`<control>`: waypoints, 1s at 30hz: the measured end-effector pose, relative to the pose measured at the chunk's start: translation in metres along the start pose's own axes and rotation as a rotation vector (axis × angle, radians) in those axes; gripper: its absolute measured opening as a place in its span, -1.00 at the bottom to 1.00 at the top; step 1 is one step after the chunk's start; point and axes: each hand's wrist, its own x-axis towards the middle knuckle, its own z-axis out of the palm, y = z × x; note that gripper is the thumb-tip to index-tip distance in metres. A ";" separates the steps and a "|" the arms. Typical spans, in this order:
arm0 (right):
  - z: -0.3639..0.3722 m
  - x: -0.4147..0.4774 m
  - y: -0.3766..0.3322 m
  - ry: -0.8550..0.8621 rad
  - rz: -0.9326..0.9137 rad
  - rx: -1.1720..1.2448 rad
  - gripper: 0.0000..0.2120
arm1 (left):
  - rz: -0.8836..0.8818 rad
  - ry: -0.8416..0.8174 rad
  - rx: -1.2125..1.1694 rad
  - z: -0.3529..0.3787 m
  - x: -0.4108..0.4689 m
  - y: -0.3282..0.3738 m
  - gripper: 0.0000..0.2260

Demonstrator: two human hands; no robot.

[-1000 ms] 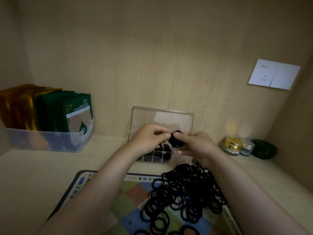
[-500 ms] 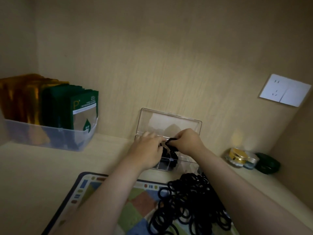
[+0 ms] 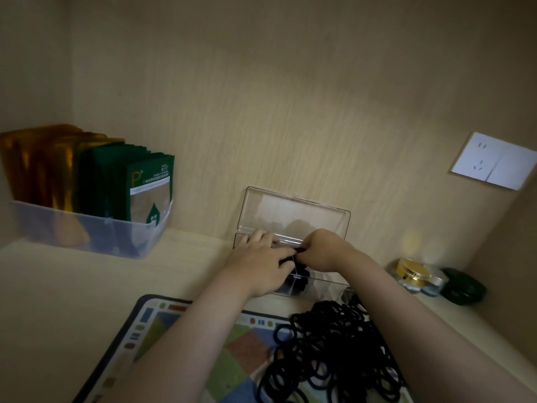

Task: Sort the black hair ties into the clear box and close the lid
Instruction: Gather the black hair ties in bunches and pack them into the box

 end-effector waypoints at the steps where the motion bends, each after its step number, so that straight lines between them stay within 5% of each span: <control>1: -0.002 -0.001 0.003 0.004 -0.019 0.015 -0.76 | -0.001 -0.004 0.002 0.000 0.000 0.000 -0.60; 7: -0.002 -0.018 0.016 0.150 -0.182 0.122 -0.75 | -0.008 -0.002 0.004 0.001 0.001 0.001 -0.60; 14: 0.019 -0.036 0.012 0.138 -0.377 -0.348 -0.47 | -0.002 0.029 0.003 0.002 0.001 0.002 -0.62; 18: 0.018 -0.033 0.012 0.134 -0.367 -0.270 -0.53 | 0.002 0.032 0.003 0.002 0.001 0.002 -0.62; 22: 0.017 -0.032 0.019 0.321 -0.375 -0.189 -0.59 | -0.001 0.034 0.008 0.003 0.002 0.001 -0.61; 30: 0.024 -0.035 0.018 0.106 -0.362 -0.164 -0.53 | -0.002 0.027 0.009 0.002 0.002 0.002 -0.63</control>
